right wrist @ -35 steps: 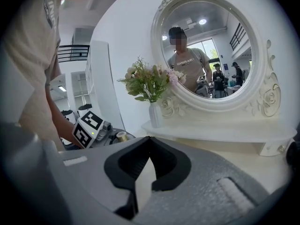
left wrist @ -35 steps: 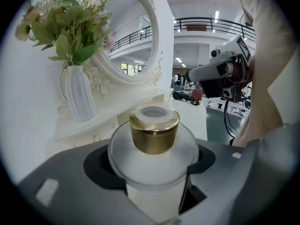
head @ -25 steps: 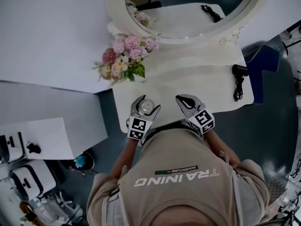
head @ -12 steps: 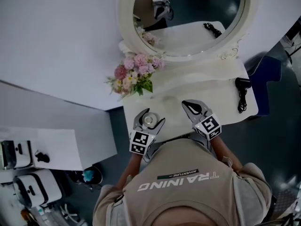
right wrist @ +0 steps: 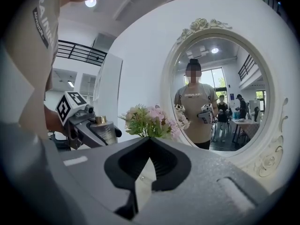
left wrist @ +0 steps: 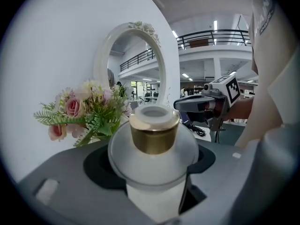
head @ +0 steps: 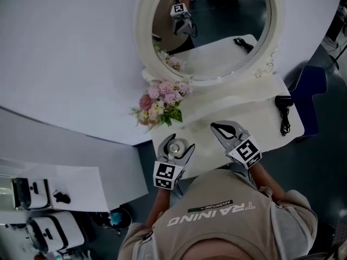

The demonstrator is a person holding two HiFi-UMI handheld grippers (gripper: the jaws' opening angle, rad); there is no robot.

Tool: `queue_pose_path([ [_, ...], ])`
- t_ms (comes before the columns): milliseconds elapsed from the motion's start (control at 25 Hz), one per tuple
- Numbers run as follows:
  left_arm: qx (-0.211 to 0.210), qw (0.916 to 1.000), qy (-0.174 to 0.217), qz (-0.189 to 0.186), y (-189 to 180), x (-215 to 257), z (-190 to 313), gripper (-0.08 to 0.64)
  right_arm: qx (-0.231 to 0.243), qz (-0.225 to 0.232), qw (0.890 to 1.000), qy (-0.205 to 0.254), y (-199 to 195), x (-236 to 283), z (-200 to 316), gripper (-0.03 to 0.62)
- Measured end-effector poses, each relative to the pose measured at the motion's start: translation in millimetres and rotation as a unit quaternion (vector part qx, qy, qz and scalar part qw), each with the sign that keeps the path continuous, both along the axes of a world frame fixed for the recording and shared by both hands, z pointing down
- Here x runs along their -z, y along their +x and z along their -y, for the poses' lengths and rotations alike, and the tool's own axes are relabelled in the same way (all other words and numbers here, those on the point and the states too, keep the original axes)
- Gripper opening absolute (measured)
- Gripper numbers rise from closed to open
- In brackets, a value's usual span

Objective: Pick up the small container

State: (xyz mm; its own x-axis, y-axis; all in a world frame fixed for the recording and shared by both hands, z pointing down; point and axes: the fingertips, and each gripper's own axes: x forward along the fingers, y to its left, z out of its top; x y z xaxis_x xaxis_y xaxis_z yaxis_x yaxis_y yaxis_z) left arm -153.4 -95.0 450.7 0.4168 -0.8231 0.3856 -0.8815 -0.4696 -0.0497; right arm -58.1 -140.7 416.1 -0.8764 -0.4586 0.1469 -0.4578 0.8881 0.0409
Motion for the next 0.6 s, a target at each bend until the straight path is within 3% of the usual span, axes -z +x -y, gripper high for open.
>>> queue_pose_path([
  [600, -0.008, 0.9992, 0.036, 0.018, -6.0, 27.7, 9.9, 0.356, -0.01, 0.042, 0.999, -0.002, -1.2, 30.1, 7.0, 0.003],
])
